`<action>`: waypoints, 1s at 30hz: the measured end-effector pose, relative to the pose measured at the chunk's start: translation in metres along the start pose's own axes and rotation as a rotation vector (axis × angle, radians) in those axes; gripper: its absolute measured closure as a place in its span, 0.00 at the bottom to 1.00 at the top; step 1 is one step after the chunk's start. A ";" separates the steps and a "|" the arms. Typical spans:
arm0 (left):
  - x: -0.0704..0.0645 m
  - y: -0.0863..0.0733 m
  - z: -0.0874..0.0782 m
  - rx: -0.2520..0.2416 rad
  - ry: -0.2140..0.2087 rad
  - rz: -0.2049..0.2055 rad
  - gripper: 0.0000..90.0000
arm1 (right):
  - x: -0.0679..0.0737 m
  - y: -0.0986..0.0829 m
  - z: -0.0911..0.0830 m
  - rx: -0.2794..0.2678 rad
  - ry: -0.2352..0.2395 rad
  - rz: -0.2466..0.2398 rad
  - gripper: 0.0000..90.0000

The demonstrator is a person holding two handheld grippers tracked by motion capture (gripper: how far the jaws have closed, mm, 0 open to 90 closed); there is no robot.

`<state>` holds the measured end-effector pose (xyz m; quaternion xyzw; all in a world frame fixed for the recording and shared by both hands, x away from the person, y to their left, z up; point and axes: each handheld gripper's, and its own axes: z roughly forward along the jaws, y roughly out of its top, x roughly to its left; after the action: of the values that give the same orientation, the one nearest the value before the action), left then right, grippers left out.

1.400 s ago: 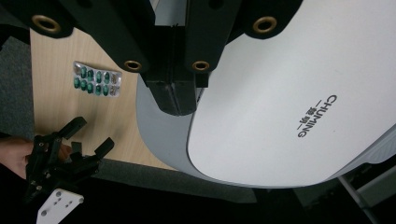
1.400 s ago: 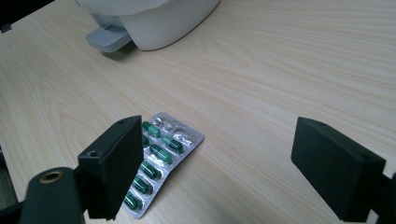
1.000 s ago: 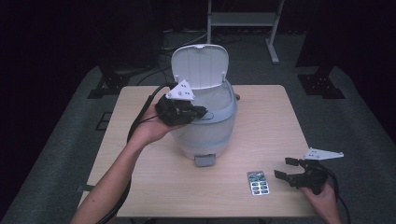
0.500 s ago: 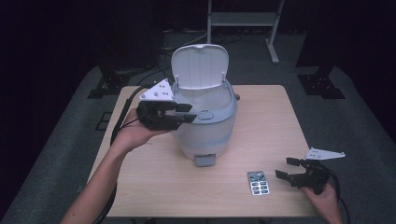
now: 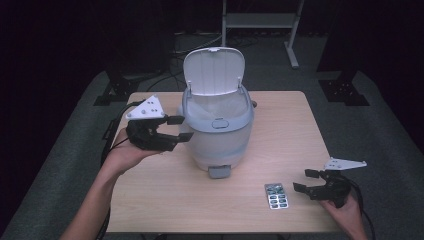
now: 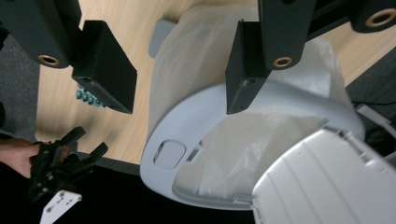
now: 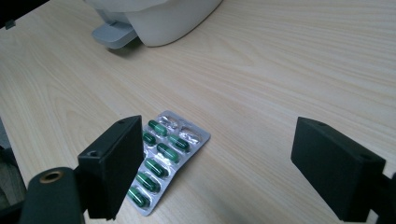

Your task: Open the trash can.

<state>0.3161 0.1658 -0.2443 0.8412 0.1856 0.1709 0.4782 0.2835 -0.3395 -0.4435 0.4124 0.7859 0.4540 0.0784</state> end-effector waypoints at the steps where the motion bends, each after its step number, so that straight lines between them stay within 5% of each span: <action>1: 0.000 -0.003 -0.001 -0.002 0.001 -0.004 0.47 | 0.002 0.001 0.000 0.003 0.000 -0.006 0.17; 14: 0.000 -0.034 -0.017 0.001 0.050 -0.013 0.40 | 0.026 0.004 0.020 0.089 -0.001 -0.033 0.17; 30: 0.003 -0.057 -0.027 0.010 0.062 -0.034 0.37 | 0.063 0.008 0.061 0.200 -0.126 -0.067 0.16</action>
<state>0.2975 0.2138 -0.2805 0.8347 0.2154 0.1879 0.4707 0.2775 -0.2522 -0.4571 0.4192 0.8342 0.3437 0.1011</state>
